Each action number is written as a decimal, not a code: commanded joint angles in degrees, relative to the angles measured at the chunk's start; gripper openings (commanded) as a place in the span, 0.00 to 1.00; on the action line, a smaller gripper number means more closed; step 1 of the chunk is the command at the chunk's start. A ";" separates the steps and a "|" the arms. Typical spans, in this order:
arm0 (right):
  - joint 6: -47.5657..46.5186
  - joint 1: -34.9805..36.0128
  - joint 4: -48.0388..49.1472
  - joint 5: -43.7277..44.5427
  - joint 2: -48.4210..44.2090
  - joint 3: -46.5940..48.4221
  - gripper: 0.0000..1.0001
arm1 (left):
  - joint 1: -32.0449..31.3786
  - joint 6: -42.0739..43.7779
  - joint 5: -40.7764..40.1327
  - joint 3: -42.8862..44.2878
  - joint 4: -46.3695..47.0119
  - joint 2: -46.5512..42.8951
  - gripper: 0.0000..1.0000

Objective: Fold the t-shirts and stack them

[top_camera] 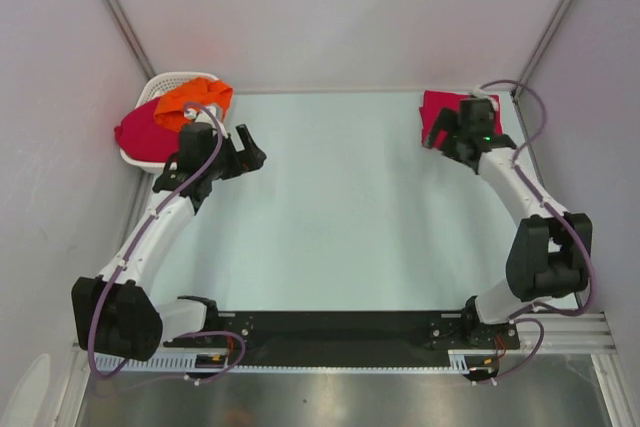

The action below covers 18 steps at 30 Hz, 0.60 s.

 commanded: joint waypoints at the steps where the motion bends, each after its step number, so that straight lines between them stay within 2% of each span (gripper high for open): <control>1: -0.69 8.23 3.74 5.24 4.34 12.40 1.00 | 0.36 1.05 0.28 -0.22 1.74 -1.73 1.00; 2: -1.48 7.70 -1.95 7.34 6.80 17.49 1.00 | 0.36 1.22 0.29 -0.05 1.91 -1.64 1.00; 4: -2.45 3.67 -5.77 9.21 13.58 27.70 1.00 | 0.36 1.58 0.11 0.65 2.18 -1.47 1.00; 7: -3.68 -1.60 -10.53 6.23 16.41 31.43 1.00 | 0.36 2.98 -0.24 2.06 1.65 -0.94 1.00; 9: -5.17 -2.49 -9.48 6.57 14.49 28.55 1.00 | 0.36 4.21 -0.33 2.85 1.04 -0.33 1.00; 11: -5.62 -2.85 -6.77 6.05 9.66 21.70 1.00 | 0.36 4.30 0.28 3.56 0.68 0.29 1.00; 15: -5.44 -1.36 1.15 -4.22 -0.62 8.60 1.00 | 0.18 4.56 0.99 2.51 1.21 -0.68 1.00; 18: -5.88 1.63 6.86 -6.17 -7.57 0.86 1.00 | 0.18 5.27 -1.73 2.24 0.07 -1.11 0.99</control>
